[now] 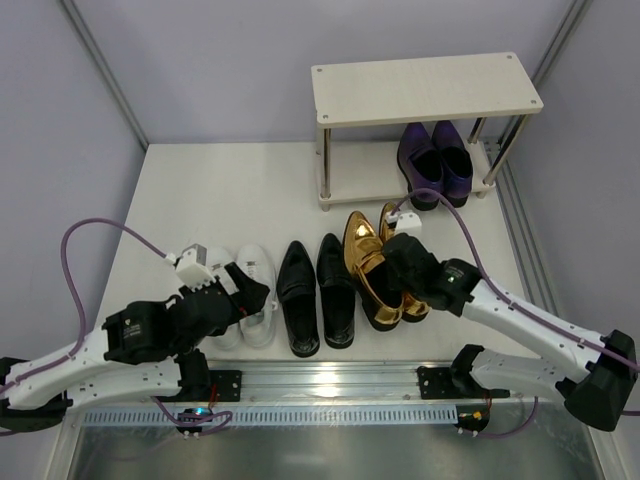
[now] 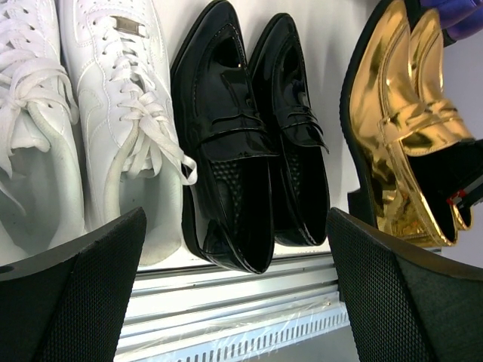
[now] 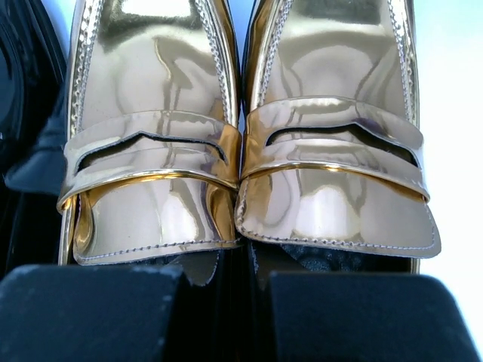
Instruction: Place and organize the shoes onto the shoe shelf
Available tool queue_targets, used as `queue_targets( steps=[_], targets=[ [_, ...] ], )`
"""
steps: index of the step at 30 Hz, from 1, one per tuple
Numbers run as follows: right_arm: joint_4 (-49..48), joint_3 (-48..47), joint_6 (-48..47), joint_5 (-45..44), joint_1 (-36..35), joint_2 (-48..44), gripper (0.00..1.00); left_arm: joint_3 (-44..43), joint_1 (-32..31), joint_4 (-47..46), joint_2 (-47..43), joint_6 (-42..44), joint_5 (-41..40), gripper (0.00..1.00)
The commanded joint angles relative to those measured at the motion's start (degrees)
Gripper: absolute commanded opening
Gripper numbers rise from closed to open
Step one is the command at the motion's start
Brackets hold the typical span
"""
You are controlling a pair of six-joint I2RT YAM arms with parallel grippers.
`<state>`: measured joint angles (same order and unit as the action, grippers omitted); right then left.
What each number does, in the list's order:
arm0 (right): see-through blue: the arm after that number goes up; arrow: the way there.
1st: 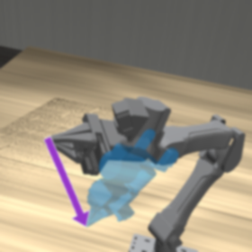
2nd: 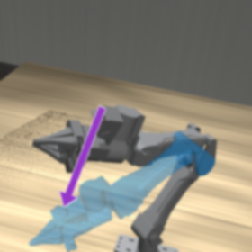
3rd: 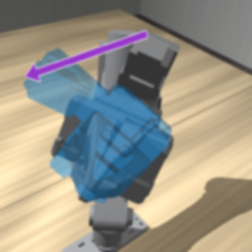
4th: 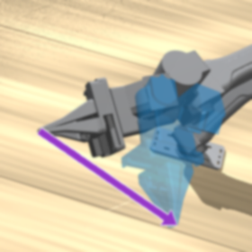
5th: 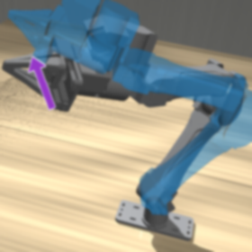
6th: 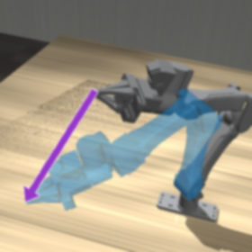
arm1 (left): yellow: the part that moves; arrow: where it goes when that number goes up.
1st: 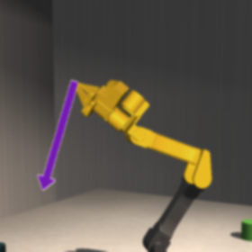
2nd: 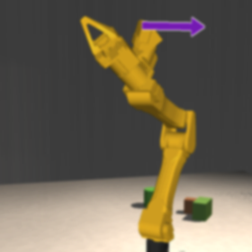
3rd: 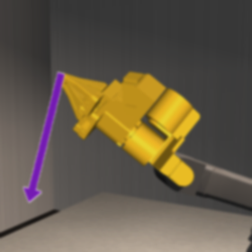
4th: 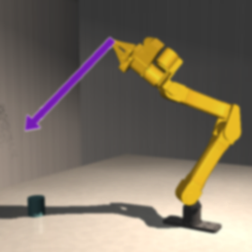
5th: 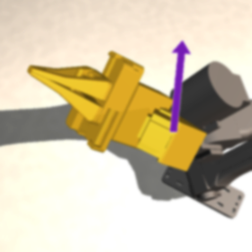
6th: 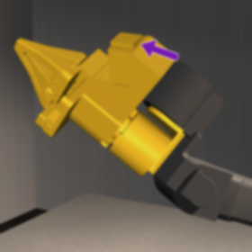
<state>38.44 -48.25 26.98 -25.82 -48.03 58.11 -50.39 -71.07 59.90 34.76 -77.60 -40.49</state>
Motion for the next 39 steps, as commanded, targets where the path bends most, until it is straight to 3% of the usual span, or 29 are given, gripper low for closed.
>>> queue_targets(
  steps=[1, 13, 24, 39],
  targets=[
    [-12.67, -8.51, -5.17, -7.30, 0.21, 3.66, 0.04, 0.12, 0.23, -1.63, 0.74, -0.44, -1.88, 0.99],
    [-22.08, -25.82, -13.44, -6.17, 9.88, 19.05, 0.04, 1.00, 0.23, 1.27, -1.98, -3.43, -1.96, 0.98],
    [-28.85, -35.33, -18.81, 5.42, 18.40, 31.98, 0.04, 0.56, 0.23, 3.99, -3.12, -4.40, -2.84, 0.98],
    [-37.73, -46.74, -22.33, 7.72, 19.82, 45.68, 0.04, -1.73, 0.23, 10.41, -5.50, -5.72, -4.51, 0.99]
  ],
)
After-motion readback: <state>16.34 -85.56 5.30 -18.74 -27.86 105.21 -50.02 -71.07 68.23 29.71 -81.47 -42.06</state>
